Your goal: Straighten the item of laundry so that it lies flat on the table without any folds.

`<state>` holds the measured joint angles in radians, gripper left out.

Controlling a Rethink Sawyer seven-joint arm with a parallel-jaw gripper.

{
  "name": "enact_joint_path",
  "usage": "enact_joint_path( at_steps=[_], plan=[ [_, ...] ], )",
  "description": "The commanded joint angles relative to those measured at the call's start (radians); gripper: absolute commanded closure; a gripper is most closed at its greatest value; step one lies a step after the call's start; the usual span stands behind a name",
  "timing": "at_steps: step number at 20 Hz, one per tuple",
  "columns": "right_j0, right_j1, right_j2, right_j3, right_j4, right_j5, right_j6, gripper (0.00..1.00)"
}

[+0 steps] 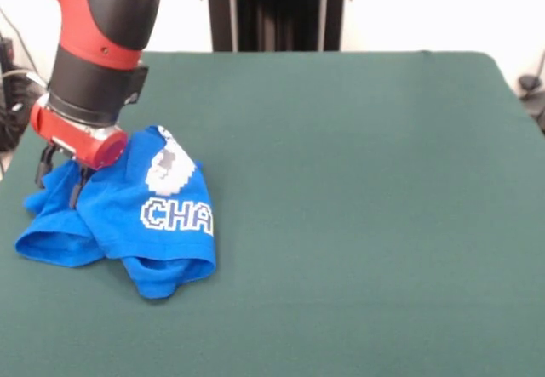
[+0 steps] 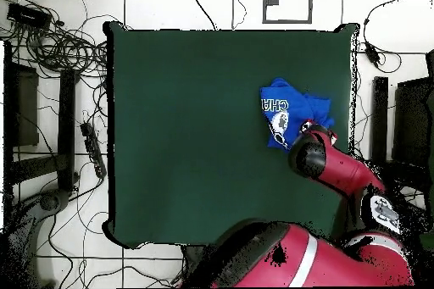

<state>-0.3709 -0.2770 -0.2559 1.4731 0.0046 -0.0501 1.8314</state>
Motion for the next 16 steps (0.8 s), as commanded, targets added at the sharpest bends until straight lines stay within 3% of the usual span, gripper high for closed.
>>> enact_joint_path(
  at_steps=[1, 6, 11, 16],
  plan=[
    [0.124, 0.017, 0.047, 0.021, 0.052, 0.118, 0.161, 0.0],
    [0.173, -0.047, 0.015, 0.031, 0.063, 0.175, 0.161, 0.0],
    [0.254, -0.084, -0.082, 0.004, 0.066, 0.244, 0.154, 0.0],
    [0.281, -0.09, -0.11, -0.015, 0.048, 0.212, 0.151, 0.0]
  ],
)
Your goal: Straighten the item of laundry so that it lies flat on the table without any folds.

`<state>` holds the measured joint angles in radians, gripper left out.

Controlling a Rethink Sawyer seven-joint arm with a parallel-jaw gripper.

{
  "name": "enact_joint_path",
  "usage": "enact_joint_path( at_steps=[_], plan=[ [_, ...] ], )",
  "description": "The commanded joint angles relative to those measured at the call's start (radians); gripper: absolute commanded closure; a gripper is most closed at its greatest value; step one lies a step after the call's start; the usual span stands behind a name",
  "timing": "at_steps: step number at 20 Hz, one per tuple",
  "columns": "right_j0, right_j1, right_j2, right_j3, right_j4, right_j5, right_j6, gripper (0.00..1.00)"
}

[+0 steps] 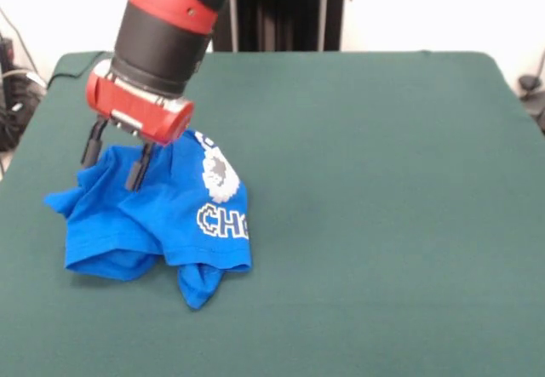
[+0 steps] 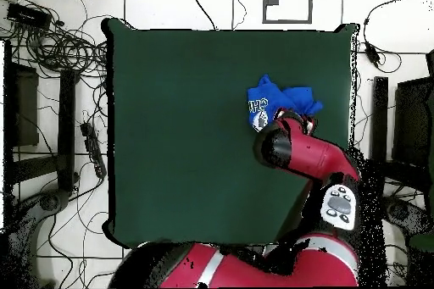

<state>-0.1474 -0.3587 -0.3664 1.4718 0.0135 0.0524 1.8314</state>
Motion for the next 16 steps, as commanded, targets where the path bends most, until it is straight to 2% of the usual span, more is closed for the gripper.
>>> enact_joint_path(
  at_steps=[1, 10, 16],
  plan=[
    [0.061, -0.007, 0.003, -0.018, 0.041, 0.113, 0.153, 0.0],
    [0.084, 0.022, 0.014, -0.08, 0.079, 0.129, 0.168, 0.0],
    [0.044, 0.045, 0.127, -0.122, 0.1, 0.096, 0.166, 0.0]
  ],
)
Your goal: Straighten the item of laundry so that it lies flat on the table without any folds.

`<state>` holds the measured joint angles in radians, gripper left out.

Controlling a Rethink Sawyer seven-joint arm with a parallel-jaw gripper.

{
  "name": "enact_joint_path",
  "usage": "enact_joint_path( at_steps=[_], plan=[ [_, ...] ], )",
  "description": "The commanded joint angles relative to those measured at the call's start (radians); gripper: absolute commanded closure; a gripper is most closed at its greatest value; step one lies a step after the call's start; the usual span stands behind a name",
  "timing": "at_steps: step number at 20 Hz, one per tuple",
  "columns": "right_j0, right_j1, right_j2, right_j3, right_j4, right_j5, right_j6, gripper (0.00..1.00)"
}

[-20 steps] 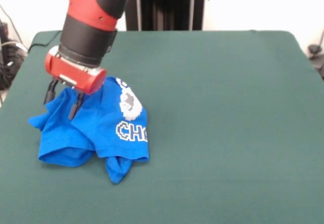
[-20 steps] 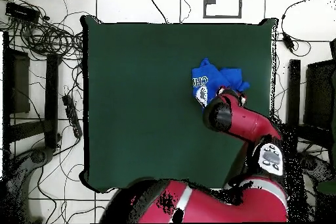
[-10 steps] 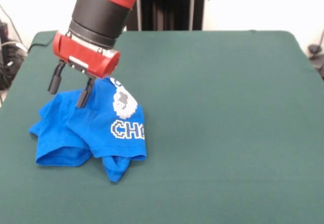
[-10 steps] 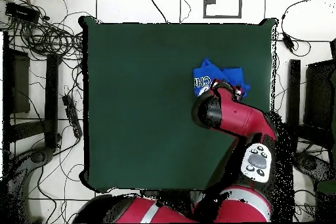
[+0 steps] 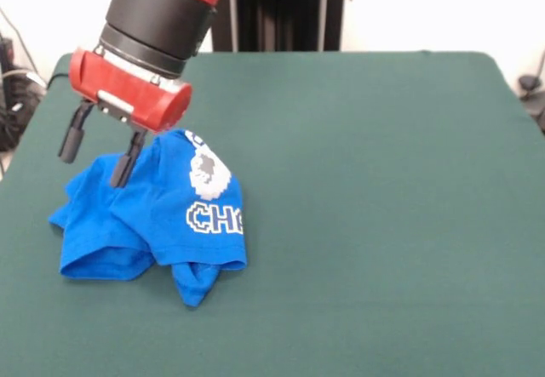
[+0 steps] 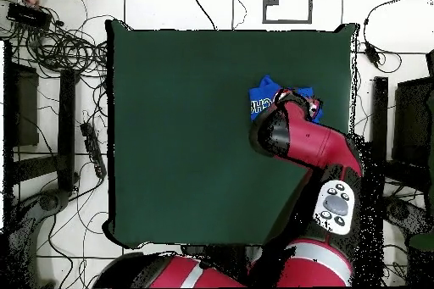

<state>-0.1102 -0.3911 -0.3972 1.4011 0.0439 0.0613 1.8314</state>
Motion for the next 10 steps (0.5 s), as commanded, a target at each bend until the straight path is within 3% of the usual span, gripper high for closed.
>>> enact_joint_path(
  at_steps=[1, 10],
  plan=[
    [0.008, 0.081, 0.167, -0.058, 0.077, 0.092, 0.168, 0.0],
    [0.016, 0.1, 0.214, -0.071, 0.139, 0.117, 0.18, 0.0]
  ],
)
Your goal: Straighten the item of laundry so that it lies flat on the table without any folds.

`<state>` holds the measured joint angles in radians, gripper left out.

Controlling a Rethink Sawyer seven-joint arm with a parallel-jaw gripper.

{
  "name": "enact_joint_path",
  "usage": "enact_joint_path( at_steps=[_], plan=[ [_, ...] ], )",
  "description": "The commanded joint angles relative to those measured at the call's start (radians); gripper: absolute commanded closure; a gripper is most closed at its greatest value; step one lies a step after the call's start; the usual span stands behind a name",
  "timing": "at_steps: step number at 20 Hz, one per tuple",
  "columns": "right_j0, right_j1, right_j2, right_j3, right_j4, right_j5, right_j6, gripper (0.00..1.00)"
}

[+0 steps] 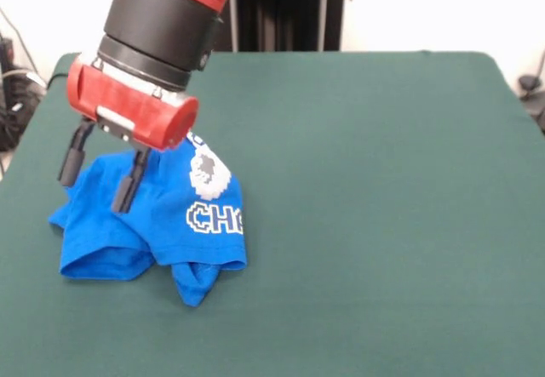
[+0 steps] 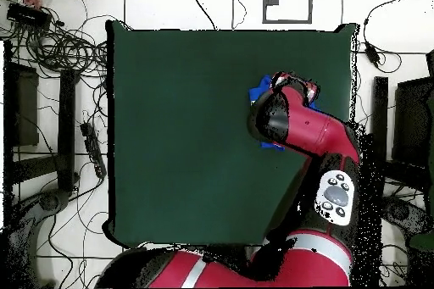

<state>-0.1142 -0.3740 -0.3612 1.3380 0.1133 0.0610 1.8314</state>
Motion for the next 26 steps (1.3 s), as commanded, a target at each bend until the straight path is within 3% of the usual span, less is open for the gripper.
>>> enact_joint_path(
  at_steps=[1, 10, 20, 26],
  plan=[
    [0.016, 0.081, 0.188, 0.0, 0.074, 0.112, 0.182, 0.0],
    [0.017, 0.136, 0.186, -0.024, 0.096, 0.068, 0.174, 0.0],
    [0.061, 0.279, 0.059, -0.106, 0.168, 0.108, 0.206, 0.0],
    [0.154, 0.39, -0.126, -0.152, 0.28, 0.225, 0.294, 0.0]
  ],
)
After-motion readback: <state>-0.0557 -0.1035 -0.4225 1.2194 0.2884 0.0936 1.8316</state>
